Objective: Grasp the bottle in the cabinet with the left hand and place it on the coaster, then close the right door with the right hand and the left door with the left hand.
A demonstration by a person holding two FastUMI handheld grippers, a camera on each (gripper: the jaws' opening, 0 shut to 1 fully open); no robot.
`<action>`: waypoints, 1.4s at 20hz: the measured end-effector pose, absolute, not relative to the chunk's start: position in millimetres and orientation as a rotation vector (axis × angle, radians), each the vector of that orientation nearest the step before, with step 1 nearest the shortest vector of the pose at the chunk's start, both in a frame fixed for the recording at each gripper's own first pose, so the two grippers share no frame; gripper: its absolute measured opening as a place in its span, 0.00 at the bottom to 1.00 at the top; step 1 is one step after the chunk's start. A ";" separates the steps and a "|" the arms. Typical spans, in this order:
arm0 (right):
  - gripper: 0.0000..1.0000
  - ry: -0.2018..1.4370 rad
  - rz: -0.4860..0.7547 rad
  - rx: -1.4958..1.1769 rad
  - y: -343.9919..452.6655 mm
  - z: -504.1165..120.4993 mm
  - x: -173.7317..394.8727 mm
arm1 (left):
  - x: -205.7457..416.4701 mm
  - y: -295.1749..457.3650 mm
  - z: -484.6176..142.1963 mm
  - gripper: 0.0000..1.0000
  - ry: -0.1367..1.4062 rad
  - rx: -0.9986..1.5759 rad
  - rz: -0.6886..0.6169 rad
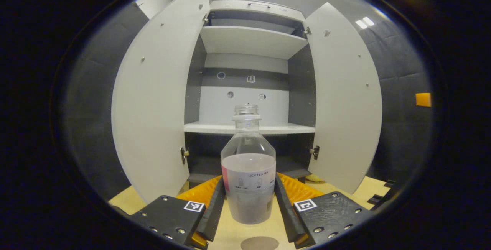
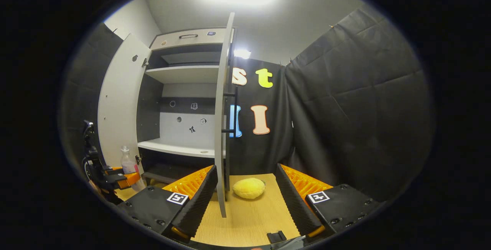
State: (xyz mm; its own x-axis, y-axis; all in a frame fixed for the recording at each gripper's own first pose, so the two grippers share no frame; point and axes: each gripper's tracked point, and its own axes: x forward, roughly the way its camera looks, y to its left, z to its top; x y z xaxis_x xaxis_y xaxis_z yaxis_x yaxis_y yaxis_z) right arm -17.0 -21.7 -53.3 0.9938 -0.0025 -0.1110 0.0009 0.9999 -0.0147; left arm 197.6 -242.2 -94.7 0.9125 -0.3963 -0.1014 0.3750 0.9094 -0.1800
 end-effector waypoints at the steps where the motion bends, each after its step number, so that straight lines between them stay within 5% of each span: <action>1: 0.97 0.113 -0.004 -0.022 -22.7 -52.5 -16.6 | 192.4 -241.7 -105.7 0.70 0.157 -0.159 -0.398; 22: 0.97 0.181 0.030 -0.076 -9.4 -56.5 -3.0 | 146.7 -260.3 -214.5 0.70 0.340 -0.091 -0.451; 23: 0.97 0.179 0.036 -0.082 -8.3 -57.2 -2.5 | 147.2 -261.0 -216.9 0.64 0.348 -0.090 -0.449; 24: 0.97 0.177 0.043 -0.083 -5.7 -57.4 -1.9 | 147.1 -260.0 -215.9 0.77 0.352 -0.090 -0.446; 28: 0.97 0.203 0.075 -0.076 4.6 -71.0 1.8 | 147.2 -258.2 -214.3 0.76 0.349 -0.085 -0.438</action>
State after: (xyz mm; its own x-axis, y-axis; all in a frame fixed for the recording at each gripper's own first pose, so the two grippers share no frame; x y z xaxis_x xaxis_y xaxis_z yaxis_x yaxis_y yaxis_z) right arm 1.8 4.6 -71.0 0.9767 0.0664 -0.2040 -0.0817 0.9943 -0.0678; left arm 147.2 -258.2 -214.3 0.8473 -0.4296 -0.3123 0.4007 0.9030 -0.1549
